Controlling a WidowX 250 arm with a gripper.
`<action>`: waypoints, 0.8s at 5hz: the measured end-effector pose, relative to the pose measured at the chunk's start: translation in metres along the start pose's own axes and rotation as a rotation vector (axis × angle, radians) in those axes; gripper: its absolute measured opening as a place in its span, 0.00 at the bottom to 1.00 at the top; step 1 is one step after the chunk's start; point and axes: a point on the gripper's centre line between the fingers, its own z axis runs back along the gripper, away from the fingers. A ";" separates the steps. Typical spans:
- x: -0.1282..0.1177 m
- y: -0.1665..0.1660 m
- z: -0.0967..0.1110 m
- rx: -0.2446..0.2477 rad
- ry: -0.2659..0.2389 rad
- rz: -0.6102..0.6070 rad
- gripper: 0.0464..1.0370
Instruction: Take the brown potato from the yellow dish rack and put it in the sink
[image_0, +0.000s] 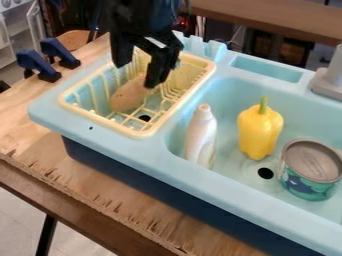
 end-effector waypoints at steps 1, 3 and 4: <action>0.003 -0.009 -0.013 0.019 0.018 -0.024 0.97; 0.000 -0.002 -0.028 0.060 0.070 -0.004 0.97; -0.002 0.006 -0.029 0.062 0.077 0.032 0.97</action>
